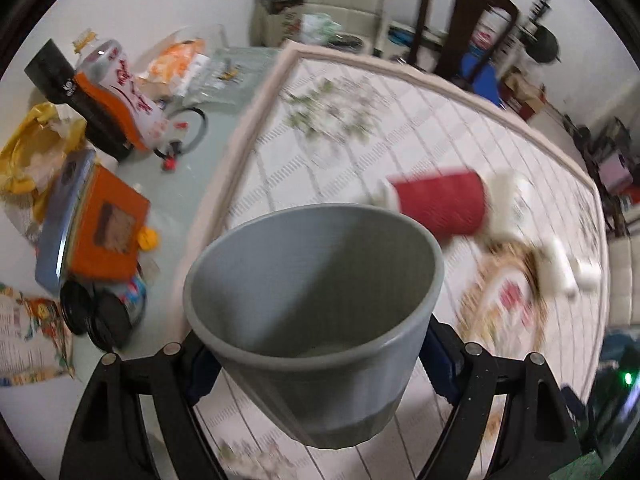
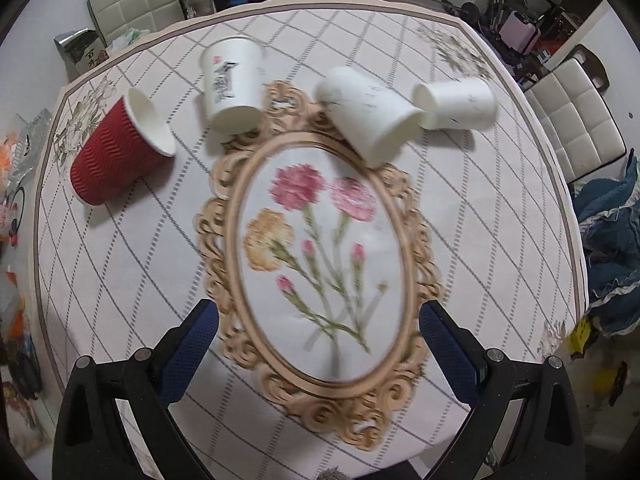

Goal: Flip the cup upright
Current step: 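Lift the grey cup with the left tool and rotate it opening-up, then carry the grey cup with the left tool toward the flower oval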

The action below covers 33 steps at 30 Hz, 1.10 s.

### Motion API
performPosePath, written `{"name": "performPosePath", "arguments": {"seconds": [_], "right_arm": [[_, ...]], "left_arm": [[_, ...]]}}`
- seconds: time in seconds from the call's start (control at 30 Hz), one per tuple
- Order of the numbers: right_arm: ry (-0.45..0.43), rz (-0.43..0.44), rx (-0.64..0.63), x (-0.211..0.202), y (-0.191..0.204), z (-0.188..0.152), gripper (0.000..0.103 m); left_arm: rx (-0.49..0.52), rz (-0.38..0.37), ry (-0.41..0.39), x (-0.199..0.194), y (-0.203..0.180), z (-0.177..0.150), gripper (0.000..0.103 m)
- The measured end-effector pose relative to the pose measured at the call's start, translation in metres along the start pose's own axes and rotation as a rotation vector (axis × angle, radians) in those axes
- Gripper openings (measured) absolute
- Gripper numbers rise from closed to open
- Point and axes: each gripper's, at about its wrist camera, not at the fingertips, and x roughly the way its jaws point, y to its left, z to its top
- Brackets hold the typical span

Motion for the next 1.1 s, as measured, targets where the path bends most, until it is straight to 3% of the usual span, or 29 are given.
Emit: {"name": "performPosePath", "arguments": {"seconds": [0.17,0.5,0.8,1.0,1.1], "right_arm": [[0.026,-0.006,0.017,0.007,-0.050,-0.018,0.102],[0.096,-0.078,0.103,0.044,-0.146,-0.042,0.102],[0.128,-0.114,0.164,0.063,-0.190,-0.050,0.102],[0.145,-0.117,0.167,0.071,-0.202,-0.053,0.102],[0.152,-0.114,0.165,0.075,-0.206,-0.051,0.101]], "left_arm": [[0.089,-0.021,0.072,0.003,-0.056,-0.049,0.082],[0.232,-0.067,0.244,0.066,-0.158,-0.111,0.082],[0.312,-0.031,0.298,0.106,-0.203,-0.123,0.082],[0.281,-0.030,0.313,0.112,-0.207,-0.120,0.083],[0.279,-0.031,0.310,0.112,-0.207,-0.121,0.096]]}}
